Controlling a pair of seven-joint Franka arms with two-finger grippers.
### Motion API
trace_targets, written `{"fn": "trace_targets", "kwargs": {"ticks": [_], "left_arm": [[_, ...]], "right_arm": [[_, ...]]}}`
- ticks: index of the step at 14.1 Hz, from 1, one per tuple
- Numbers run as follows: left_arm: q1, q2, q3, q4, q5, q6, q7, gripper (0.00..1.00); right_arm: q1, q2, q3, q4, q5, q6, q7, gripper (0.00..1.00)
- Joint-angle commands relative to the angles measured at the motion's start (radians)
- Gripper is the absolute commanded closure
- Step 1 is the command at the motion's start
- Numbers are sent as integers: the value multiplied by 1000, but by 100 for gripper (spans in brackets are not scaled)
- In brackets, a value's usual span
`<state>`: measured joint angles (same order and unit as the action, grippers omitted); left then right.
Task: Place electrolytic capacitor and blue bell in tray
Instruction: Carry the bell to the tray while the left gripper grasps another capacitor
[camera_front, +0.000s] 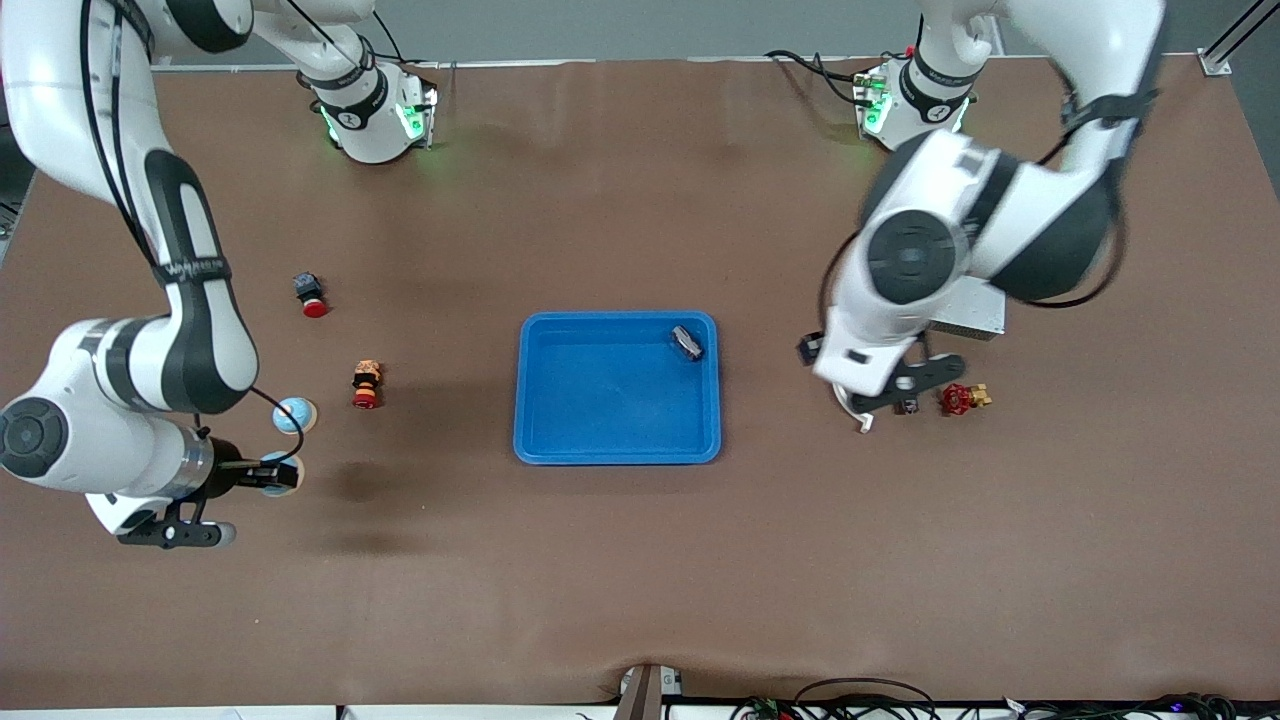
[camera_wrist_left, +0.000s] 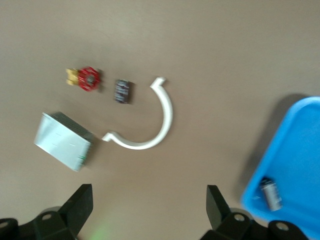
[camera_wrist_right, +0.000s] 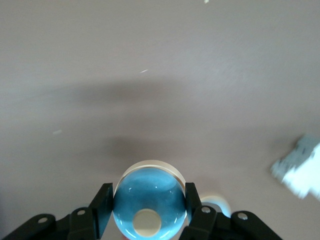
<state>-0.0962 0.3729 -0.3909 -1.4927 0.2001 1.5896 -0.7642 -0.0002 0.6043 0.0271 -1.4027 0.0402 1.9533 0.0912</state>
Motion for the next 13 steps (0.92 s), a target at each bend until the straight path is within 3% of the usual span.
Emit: {"fn": "trace_targets", "kwargs": {"ticks": [1, 3, 5, 7, 9, 13], "left_arm": [[128, -147, -8, -185, -39, 32, 230, 0], [202, -193, -8, -294, -39, 126, 343, 0], [246, -262, -8, -465, -41, 328, 411, 0], [253, -269, -8, -585, -41, 502, 416, 0], [253, -221, -6, -636, -41, 636, 416, 0], [254, -157, -3, -722, -34, 822, 418, 0]], "right_arm": [[58, -161, 14, -139, 81, -11, 116, 100], [118, -228, 14, -191, 89, -11, 224, 100], [182, -290, 14, -267, 89, 18, 339, 100], [250, -357, 14, -411, 89, 122, 444, 100], [322, -379, 14, -520, 89, 231, 559, 100], [471, -327, 11, -529, 70, 292, 763, 100]]}}
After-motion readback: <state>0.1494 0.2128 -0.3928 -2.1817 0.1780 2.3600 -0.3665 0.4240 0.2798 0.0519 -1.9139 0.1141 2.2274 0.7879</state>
